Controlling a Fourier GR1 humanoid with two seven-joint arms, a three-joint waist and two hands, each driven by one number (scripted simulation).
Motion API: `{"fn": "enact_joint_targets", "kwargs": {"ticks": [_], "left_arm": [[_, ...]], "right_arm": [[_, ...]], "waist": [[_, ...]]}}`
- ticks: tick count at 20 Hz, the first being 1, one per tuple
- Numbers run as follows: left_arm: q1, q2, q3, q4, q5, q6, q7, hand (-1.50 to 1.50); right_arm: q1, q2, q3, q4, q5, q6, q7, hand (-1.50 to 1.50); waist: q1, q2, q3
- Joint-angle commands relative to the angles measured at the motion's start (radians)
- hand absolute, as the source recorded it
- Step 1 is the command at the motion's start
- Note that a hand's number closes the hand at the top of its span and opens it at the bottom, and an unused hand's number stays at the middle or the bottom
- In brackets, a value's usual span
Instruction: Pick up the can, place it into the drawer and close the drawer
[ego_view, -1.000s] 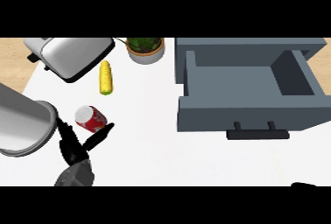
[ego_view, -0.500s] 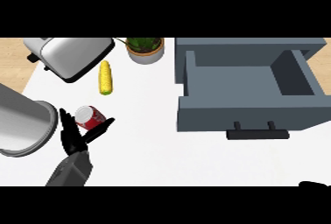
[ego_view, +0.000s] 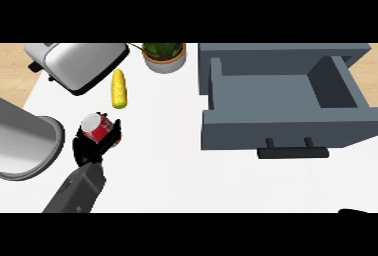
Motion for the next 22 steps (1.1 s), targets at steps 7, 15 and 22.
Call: {"fn": "enact_joint_targets", "kwargs": {"ticks": [7, 15, 22], "left_arm": [[-0.111, -0.039, -0.117, 0.076, -0.105, -0.170, -0.007, 1.50], [-0.172, -0.021, -0.167, 0.047, -0.142, -0.342, 0.064, 1.50], [-0.146, -0.127, -0.274, -0.208, -0.191, -0.233, 0.222, 1.50]], "right_arm": [[-0.046, -0.004, 0.022, 0.040, 0.056, -0.010, -0.018, -1.50], [0.005, 0.025, 0.029, -0.045, 0.055, -0.018, -0.004, -1.50], [-0.054, -0.033, -0.062, -0.010, 0.021, -0.039, 0.049, -1.50]], "waist": [[-0.006, 0.004, 0.000], [0.001, -0.002, 0.000], [0.031, -0.013, 0.002]]}}
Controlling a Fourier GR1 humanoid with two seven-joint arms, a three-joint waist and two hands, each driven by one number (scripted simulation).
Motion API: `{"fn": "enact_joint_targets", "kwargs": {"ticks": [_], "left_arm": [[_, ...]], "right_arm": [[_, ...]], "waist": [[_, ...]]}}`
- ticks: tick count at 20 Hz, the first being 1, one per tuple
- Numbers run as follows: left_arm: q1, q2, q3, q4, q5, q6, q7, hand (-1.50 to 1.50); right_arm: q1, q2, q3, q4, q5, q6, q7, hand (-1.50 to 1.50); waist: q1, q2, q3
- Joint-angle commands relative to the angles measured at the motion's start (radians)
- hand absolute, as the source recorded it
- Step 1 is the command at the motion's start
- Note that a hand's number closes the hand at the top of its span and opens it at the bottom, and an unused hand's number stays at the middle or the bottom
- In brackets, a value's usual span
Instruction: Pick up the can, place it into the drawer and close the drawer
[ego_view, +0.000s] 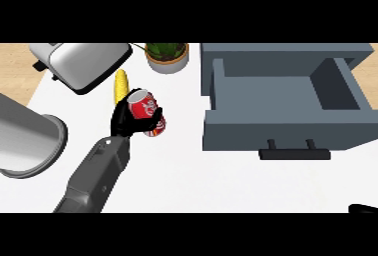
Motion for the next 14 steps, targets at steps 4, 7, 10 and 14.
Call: {"fn": "enact_joint_targets", "kwargs": {"ticks": [4, 7, 10, 14], "left_arm": [[-0.064, 0.000, -0.071, -0.241, -0.030, 0.067, 0.247, 1.50], [-0.062, -0.045, -0.109, -0.346, -0.046, 0.102, 0.317, 1.50], [-0.120, -0.059, -0.117, -0.420, -0.042, 0.138, 0.433, 1.50], [-0.209, -0.062, -0.184, -0.511, 0.002, 0.243, 0.576, 1.50]], "right_arm": [[0.046, 0.016, -0.011, -0.012, 0.015, 0.007, -0.034, -1.50], [-0.066, -0.004, 0.018, 0.048, 0.072, -0.037, 0.005, -1.50], [0.006, 0.008, 0.007, -0.016, 0.028, -0.005, 0.006, -1.50], [-0.016, 0.022, 0.046, 0.003, 0.065, -0.019, 0.010, -1.50]], "waist": [[0.011, -0.008, 0.001], [0.014, -0.003, 0.000], [0.004, -0.003, 0.000], [-0.001, -0.002, 0.000]]}}
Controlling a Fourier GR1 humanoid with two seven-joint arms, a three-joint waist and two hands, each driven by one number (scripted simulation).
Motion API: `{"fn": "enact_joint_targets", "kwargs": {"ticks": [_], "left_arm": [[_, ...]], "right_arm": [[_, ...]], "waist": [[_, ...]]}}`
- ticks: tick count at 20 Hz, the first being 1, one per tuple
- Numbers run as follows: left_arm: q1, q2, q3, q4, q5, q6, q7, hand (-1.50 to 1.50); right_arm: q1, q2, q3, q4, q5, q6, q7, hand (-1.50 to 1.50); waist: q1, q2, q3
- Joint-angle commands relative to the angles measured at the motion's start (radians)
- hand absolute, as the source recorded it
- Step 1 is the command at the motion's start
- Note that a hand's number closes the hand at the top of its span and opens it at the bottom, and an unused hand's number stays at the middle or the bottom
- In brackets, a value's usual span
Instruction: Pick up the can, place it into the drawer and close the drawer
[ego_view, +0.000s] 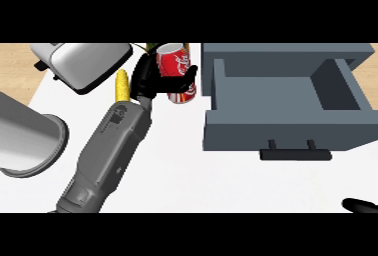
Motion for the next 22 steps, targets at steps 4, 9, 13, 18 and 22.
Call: {"fn": "enact_joint_targets", "kwargs": {"ticks": [4, 9, 13, 18, 22], "left_arm": [[-0.157, 0.013, -0.023, -0.099, -0.014, 0.082, 0.215, 1.50], [-0.277, -0.009, -0.095, -0.138, -0.023, 0.175, 0.363, 1.50], [-0.369, -0.009, -0.116, -0.043, 0.006, 0.228, 0.341, 1.50], [-0.515, -0.009, -0.086, 0.140, 0.041, 0.225, 0.333, 1.50], [-0.586, -0.009, -0.129, 0.209, 0.071, 0.226, 0.335, 1.50]], "right_arm": [[0.019, 0.016, 0.028, -0.050, 0.039, -0.012, 0.015, -1.50], [0.017, -0.002, -0.043, 0.025, -0.039, 0.018, -0.045, -1.50], [0.009, 0.012, -0.014, -0.018, -0.010, -0.006, -0.007, -1.50], [-0.013, -0.033, -0.041, -0.037, -0.057, 0.016, 0.040, -1.50], [-0.001, 0.002, 0.004, -0.026, -0.003, 0.005, 0.007, -1.50]], "waist": [[-0.011, 0.003, 0.000], [-0.013, 0.002, 0.001], [-0.023, 0.006, 0.000], [-0.041, 0.011, 0.001], [-0.042, 0.011, 0.001]]}}
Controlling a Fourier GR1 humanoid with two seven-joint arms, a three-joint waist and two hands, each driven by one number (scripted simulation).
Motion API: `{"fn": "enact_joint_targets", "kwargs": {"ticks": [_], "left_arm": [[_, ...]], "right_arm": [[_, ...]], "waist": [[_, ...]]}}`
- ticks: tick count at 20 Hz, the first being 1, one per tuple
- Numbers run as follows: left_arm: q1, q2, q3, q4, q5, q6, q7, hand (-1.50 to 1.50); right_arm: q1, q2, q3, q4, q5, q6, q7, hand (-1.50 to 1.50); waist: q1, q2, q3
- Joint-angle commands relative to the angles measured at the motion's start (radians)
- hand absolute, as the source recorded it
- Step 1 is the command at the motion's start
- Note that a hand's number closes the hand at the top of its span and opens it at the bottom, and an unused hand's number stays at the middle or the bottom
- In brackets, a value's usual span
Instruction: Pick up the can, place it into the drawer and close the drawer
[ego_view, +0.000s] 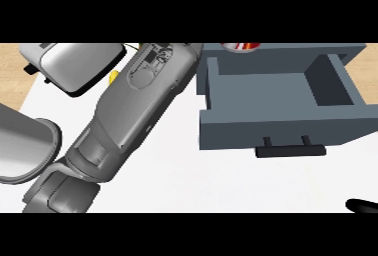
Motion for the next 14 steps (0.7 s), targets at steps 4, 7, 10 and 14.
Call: {"fn": "enact_joint_targets", "kwargs": {"ticks": [4, 7, 10, 14], "left_arm": [[-0.182, 0.000, -0.054, 0.175, 0.100, 0.044, 0.008, 1.50], [-0.200, 0.000, -0.098, 0.237, 0.135, 0.081, -0.019, 1.50], [-0.239, 0.000, -0.127, 0.284, 0.161, 0.102, -0.018, 1.50], [-0.239, 0.000, -0.149, 0.322, 0.190, 0.150, -0.060, 1.50]], "right_arm": [[-0.008, 0.007, 0.003, 0.037, -0.011, 0.014, -0.045, -1.50], [-0.074, -0.016, 0.034, 0.011, 0.008, -0.012, 0.044, -1.50], [-0.060, -0.023, 0.022, 0.012, -0.014, 0.005, 0.037, -1.50], [-0.090, -0.018, 0.047, 0.069, 0.036, -0.006, 0.007, -1.50]], "waist": [[-0.032, 0.008, 0.002], [-0.043, 0.011, 0.001], [-0.065, 0.013, 0.002], [-0.061, 0.017, 0.003]]}}
